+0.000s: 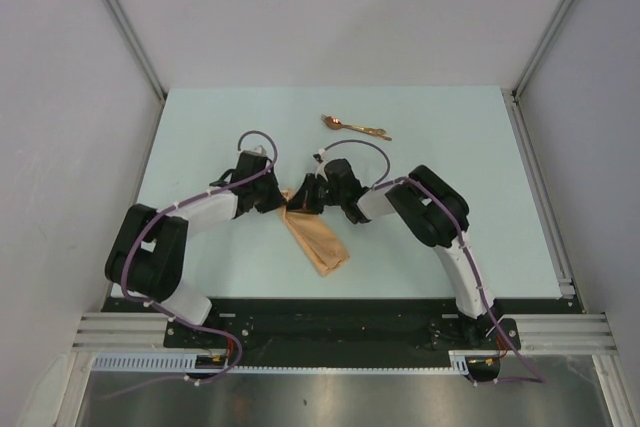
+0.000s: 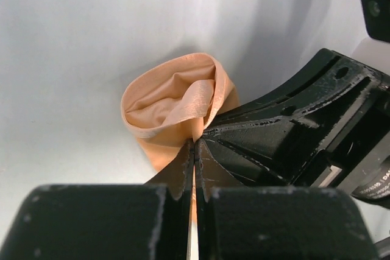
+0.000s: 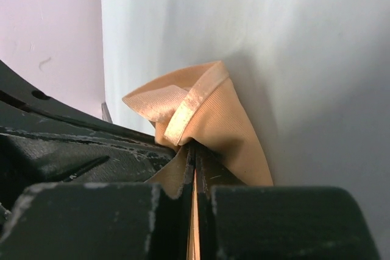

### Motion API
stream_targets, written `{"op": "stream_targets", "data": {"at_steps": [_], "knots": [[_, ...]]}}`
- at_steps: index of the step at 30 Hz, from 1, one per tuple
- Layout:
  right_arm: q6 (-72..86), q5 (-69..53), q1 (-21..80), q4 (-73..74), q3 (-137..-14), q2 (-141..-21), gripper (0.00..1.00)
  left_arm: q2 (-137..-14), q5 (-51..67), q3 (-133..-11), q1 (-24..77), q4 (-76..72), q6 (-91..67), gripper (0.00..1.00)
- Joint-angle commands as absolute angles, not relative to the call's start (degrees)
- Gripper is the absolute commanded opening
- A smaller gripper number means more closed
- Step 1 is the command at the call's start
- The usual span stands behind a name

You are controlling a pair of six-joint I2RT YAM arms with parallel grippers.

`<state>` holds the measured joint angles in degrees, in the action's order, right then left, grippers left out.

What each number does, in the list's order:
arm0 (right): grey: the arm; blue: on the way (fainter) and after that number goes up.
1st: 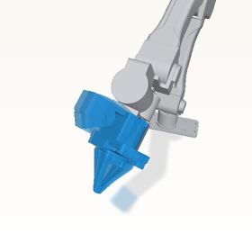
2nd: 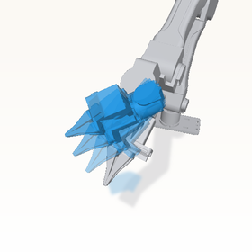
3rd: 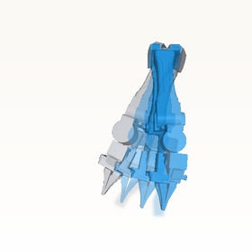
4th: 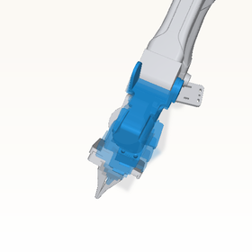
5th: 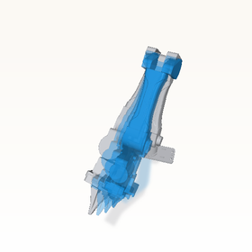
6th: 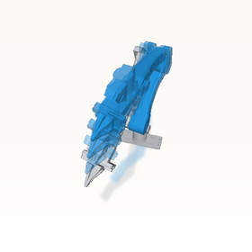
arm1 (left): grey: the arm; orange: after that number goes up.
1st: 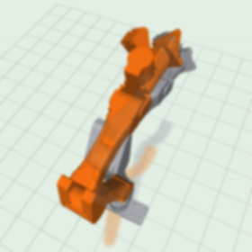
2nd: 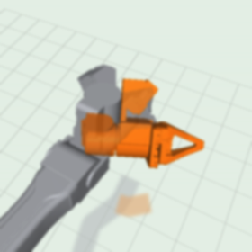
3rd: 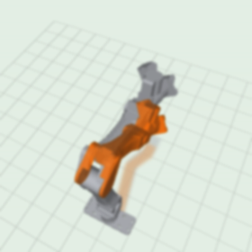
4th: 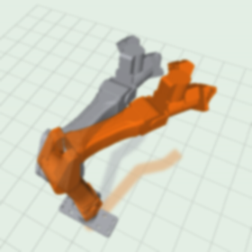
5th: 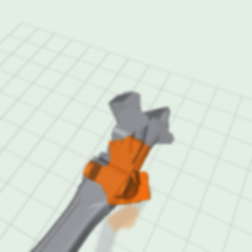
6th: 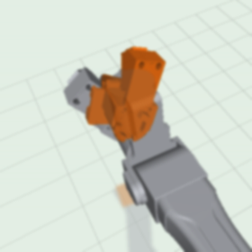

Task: Fold the napkin into a case and place the utensils inside
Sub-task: Stuff the top corner of the smaller-rectangle-folded napkin into the folded napkin.

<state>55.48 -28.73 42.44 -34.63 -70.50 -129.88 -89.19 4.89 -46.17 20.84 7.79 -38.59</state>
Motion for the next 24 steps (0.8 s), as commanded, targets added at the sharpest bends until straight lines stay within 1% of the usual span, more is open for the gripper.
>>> {"op": "stream_targets", "data": {"at_steps": [1,3,6,9,13,18,24], "knots": [[54.41,-19.26,43.50,-36.37,-70.84,-131.93,0.00,-91.23,9.22,-47.90,20.74,5.89,-42.27,0.00],[51.43,-16.89,43.59,-36.21,-71.71,-132.19,0.00,-91.67,8.97,-47.64,20.74,5.80,-43.85,0.00],[51.68,-20.29,43.33,-34.19,-73.22,-133.77,0.00,-92.19,8.18,-47.98,20.30,5.97,-45.08,0.00],[50.02,-19.78,43.42,-33.14,-70.41,-129.65,0.00,-92.99,7.56,-48.78,19.86,7.38,-44.91,0.00],[45.45,-21.53,42.54,-24.29,-70.58,-125.17,0.00,-92.99,7.38,-48.34,19.78,7.03,-45.17,0.00],[43.95,-22.58,41.75,-23.90,-66.63,-119.54,0.00,-93.08,7.30,-48.78,19.69,7.47,-44.56,0.00],[43.15,-23.29,41.31,-22.50,-65.39,-117.77,0.00,-92.73,7.12,-48.43,19.60,7.56,-44.21,0.00]]}}
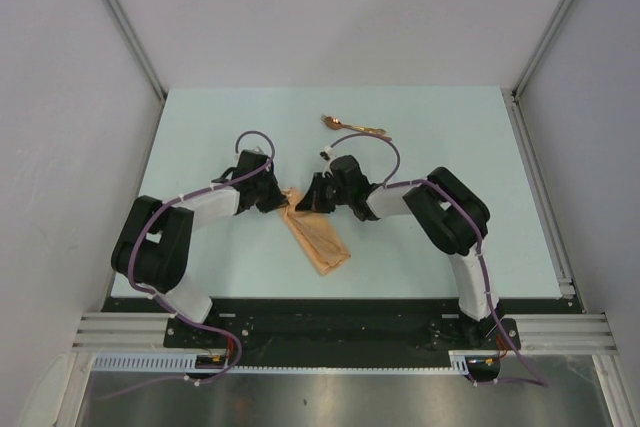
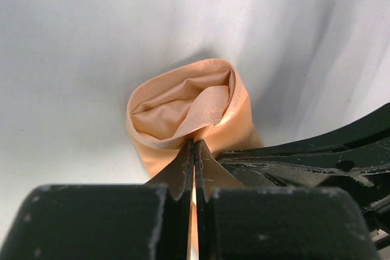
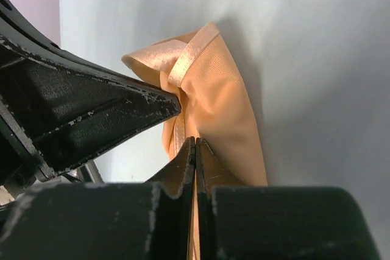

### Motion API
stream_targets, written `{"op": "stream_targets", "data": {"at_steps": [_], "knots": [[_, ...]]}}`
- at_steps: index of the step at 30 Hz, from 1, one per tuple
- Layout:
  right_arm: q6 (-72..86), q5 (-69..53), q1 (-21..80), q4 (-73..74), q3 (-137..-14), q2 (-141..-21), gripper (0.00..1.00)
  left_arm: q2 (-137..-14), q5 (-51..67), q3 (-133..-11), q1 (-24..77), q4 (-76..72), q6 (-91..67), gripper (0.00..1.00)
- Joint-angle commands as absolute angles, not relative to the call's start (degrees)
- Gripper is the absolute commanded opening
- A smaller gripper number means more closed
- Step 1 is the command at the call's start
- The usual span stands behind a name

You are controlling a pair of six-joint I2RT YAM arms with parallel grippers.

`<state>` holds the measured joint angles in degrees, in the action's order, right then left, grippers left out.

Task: Fold the napkin into a case and place the utensils inside
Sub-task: Stuff the top corner of the smaller-rectangle-folded napkin into the folded napkin.

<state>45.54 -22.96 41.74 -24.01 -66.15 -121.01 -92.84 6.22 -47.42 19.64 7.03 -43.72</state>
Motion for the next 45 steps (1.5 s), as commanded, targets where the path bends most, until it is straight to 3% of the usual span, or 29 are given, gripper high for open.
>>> {"op": "stream_targets", "data": {"at_steps": [1,17,22,34,45], "knots": [[43.24,-23.20,41.22,-22.85,-65.04,-118.03,0.00,-92.64,7.03,-48.43,19.60,7.47,-44.21,0.00],[43.33,-18.47,46.23,-23.38,-71.54,-129.73,0.00,-95.62,7.48,-48.25,19.60,5.54,-50.18,0.00],[42.89,-19.51,46.14,-25.67,-67.16,-126.48,0.00,-96.85,6.24,-49.57,19.34,4.39,-51.68,0.00],[39.55,-23.29,44.04,-15.74,-65.39,-112.69,0.00,-97.12,5.89,-49.13,19.07,5.27,-50.71,0.00],[39.20,-23.73,43.76,-18.89,-56.78,-111.35,0.00,-97.29,7.29,-48.60,19.07,3.87,-50.80,0.00]]}}
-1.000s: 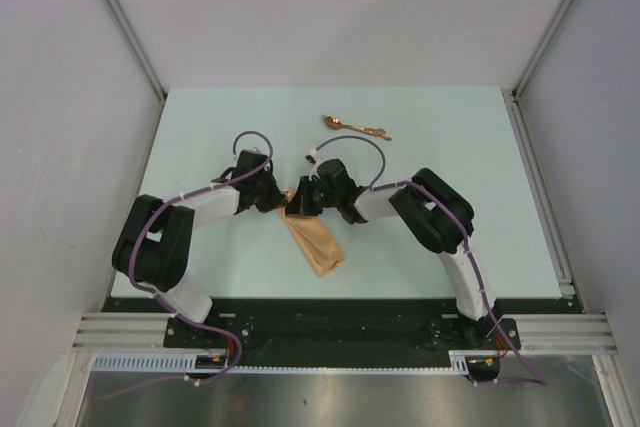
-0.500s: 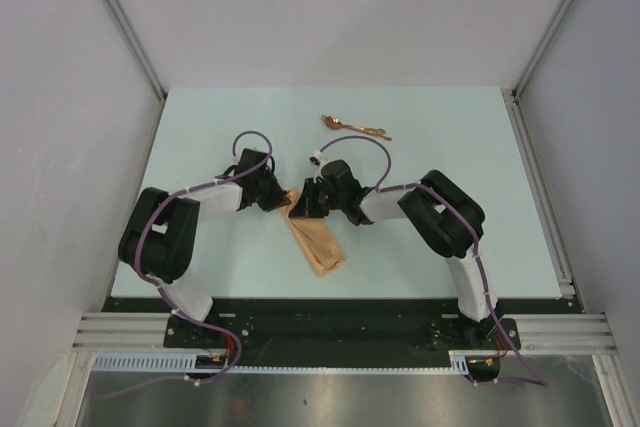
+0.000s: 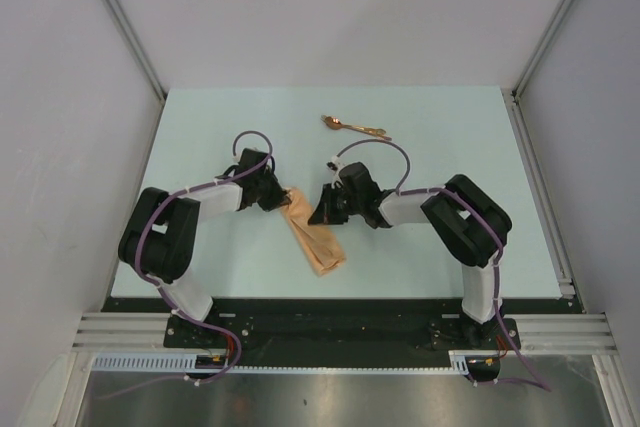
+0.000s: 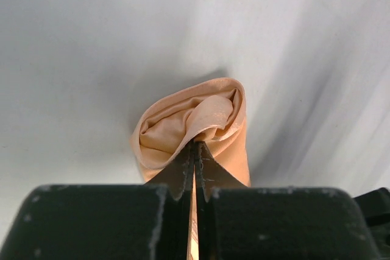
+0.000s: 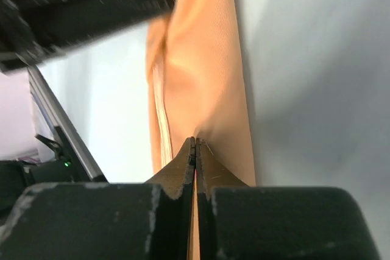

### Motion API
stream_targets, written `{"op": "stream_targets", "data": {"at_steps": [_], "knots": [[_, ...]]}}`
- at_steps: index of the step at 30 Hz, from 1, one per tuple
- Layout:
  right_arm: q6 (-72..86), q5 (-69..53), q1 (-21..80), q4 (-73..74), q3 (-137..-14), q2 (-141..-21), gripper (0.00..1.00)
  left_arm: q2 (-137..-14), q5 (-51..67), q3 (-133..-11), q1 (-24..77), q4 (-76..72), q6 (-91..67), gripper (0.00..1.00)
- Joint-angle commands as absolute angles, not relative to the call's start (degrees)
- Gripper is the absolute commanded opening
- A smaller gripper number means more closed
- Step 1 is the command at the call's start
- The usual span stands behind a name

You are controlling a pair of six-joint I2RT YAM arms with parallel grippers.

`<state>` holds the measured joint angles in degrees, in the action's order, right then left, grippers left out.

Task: Fold the napkin into a case and place the utensils inside
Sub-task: Stuff the top corner of the smaller-rectangle-folded napkin into the folded napkin, then pick up the smaller rectangle-folded napkin from the center of the board.

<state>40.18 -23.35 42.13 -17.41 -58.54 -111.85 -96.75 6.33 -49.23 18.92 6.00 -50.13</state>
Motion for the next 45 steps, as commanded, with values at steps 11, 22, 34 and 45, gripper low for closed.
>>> {"op": "stream_targets", "data": {"at_steps": [11,22,34,45], "knots": [[36.48,-15.91,50.36,-18.02,-55.90,-115.40,0.00,-97.30,8.43,-46.23,19.07,0.26,-52.65,0.00],[26.91,-14.85,50.10,-5.20,-60.37,-106.44,0.00,-88.43,7.47,-50.09,19.16,8.33,-44.04,0.42],[17.94,-10.99,50.45,14.49,-71.45,-103.01,0.18,-70.50,1.23,-52.39,15.66,25.40,-37.44,0.65],[15.56,-1.41,55.98,26.00,-78.75,-108.89,0.61,-53.26,3.95,-47.46,9.67,30.23,-34.72,0.65]]}}
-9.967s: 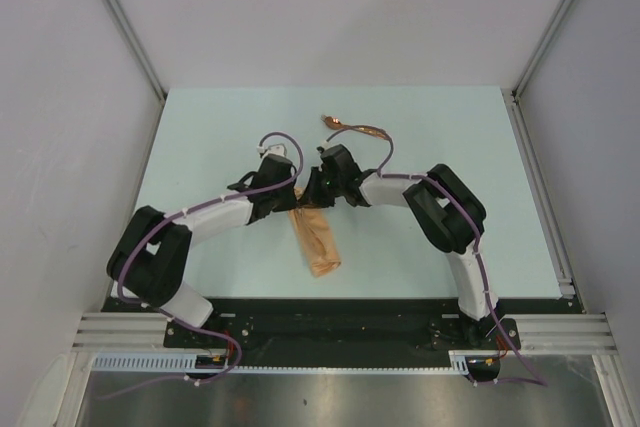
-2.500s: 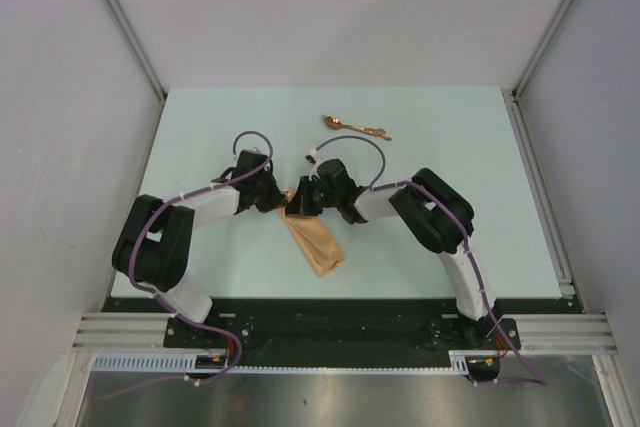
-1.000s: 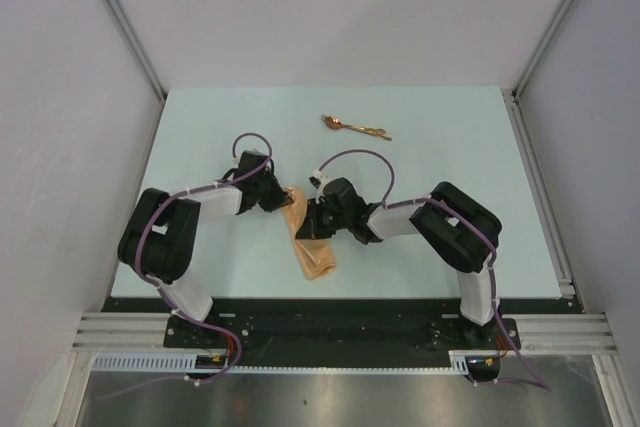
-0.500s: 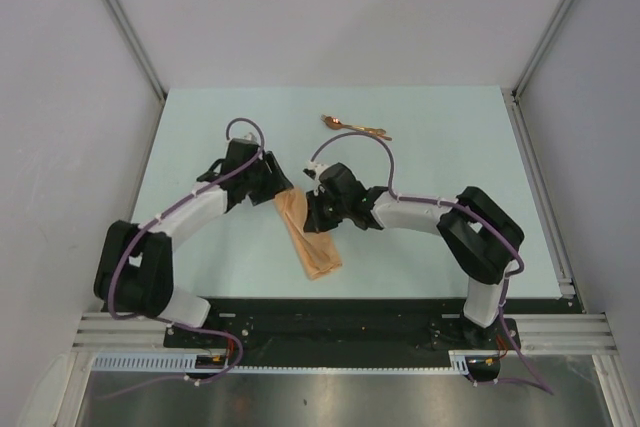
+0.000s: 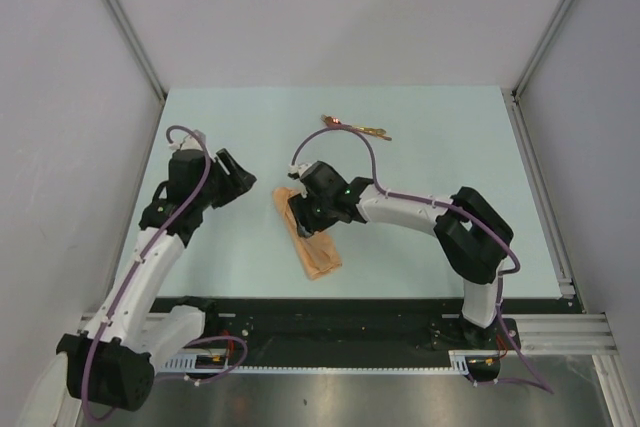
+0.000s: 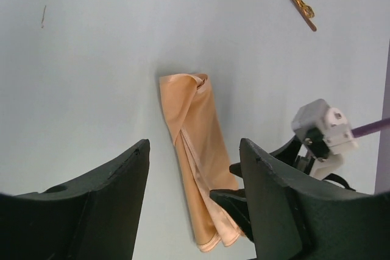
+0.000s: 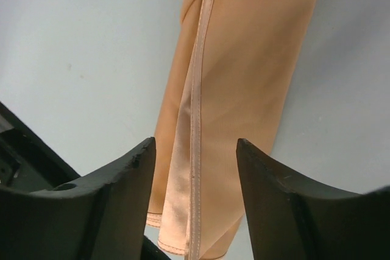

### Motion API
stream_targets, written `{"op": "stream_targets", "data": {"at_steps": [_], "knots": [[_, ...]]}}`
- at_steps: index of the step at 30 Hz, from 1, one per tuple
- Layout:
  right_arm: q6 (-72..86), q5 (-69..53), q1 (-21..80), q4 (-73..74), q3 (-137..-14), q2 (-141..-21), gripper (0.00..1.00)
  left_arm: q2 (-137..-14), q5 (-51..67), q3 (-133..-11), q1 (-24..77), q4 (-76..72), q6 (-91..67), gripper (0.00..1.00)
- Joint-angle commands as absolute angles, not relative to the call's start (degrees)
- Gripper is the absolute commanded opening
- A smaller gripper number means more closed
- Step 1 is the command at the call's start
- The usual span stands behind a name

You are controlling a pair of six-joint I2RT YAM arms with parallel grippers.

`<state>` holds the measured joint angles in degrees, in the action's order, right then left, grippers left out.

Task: Fold the napkin into a case and place the utensils inside
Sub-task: Pick up the smaller rectangle-folded napkin from the center of the board.

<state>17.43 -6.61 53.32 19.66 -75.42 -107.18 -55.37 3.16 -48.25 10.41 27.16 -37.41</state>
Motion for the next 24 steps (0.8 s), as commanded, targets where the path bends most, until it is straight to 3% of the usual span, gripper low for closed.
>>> {"op": "stream_targets", "data": {"at_steps": [1,6,13,19,24], "knots": [[15.56,-1.06,56.42,26.45,-79.53,-109.33,0.65,-52.74,4.65,-47.20,9.58,30.32,-34.54,0.65],[15.12,3.86,59.50,30.41,-82.35,-112.85,0.71,-51.86,7.29,-45.18,9.49,29.27,-34.80,0.65],[16.17,9.39,63.71,33.31,-85.86,-117.59,0.71,-50.71,8.61,-45.00,9.32,29.44,-34.89,0.65],[18.45,16.24,66.79,38.31,-90.96,-121.99,0.66,-49.75,9.23,-45.53,9.05,29.97,-34.54,0.65],[20.03,19.42,68.03,40.87,-92.20,-124.01,0.53,-49.75,9.49,-45.53,8.88,29.97,-34.45,0.66]]}}
